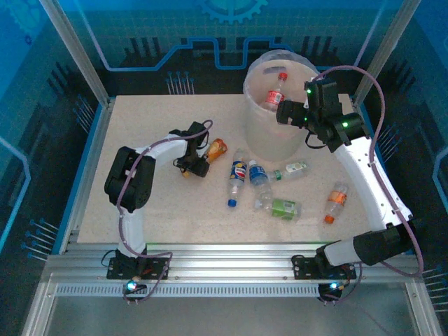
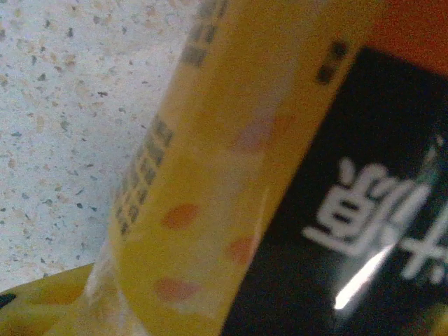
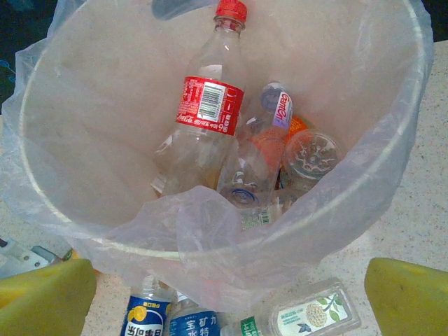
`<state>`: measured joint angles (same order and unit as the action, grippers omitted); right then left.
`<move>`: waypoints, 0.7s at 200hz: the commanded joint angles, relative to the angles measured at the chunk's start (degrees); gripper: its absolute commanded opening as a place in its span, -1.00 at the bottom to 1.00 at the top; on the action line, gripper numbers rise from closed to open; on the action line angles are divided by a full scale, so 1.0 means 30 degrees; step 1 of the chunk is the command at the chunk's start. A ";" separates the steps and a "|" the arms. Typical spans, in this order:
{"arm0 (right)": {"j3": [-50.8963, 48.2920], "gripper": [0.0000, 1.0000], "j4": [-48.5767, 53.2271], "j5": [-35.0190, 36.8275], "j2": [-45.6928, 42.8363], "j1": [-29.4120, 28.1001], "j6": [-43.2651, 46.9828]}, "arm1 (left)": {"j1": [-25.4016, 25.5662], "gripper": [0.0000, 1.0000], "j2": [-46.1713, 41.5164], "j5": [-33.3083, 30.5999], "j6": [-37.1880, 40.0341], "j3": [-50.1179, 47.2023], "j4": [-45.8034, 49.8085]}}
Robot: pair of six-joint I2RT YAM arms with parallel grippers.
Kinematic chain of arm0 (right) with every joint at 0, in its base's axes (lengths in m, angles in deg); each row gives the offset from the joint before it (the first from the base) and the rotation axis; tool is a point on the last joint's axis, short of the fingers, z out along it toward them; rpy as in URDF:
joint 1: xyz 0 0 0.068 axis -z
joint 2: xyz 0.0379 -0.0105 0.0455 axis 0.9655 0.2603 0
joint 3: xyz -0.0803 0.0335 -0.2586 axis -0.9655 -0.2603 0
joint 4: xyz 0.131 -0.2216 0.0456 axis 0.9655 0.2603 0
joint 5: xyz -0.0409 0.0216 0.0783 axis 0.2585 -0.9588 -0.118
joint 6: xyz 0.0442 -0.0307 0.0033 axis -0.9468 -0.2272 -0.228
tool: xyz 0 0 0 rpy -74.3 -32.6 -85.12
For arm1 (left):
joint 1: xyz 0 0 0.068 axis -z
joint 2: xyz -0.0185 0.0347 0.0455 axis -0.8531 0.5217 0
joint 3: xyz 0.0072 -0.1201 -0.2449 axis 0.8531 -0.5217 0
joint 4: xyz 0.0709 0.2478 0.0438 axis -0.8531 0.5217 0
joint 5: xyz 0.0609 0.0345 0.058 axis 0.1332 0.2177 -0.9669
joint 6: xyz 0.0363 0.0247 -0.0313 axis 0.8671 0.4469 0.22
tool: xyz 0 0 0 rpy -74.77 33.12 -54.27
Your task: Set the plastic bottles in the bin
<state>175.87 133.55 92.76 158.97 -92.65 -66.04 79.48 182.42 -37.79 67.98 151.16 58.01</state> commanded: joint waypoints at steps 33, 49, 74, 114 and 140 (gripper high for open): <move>-0.0167 0.99 -0.0484 -0.0775 0.0033 -0.0211 -0.0356 | -0.0026 0.04 -0.0775 0.1205 -0.0820 -0.1036 -0.0377; -0.0268 0.99 -0.0598 -0.1205 -0.0072 -0.0235 -0.0364 | -0.0033 0.03 -0.1590 0.1487 -0.1139 -0.1468 -0.0641; -0.0522 0.99 -0.0911 -0.2199 -0.0391 -0.0244 -0.0387 | -0.0033 0.02 -0.3388 0.2165 -0.1844 -0.2312 -0.1312; -0.1390 0.99 -0.2091 -0.4841 -0.1260 -0.0379 -0.0538 | -0.0019 -0.08 -0.7161 0.3830 -0.3465 -0.3746 -0.2752; -0.1963 0.99 -0.3175 -0.6971 -0.1641 -0.0582 -0.0591 | -0.0018 -0.08 -0.9871 0.5272 -0.4781 -0.4757 -0.4130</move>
<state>171.28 128.98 79.82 156.41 -93.13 -66.93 79.50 160.08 -28.24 58.91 139.56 50.69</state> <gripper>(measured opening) 0.996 0.554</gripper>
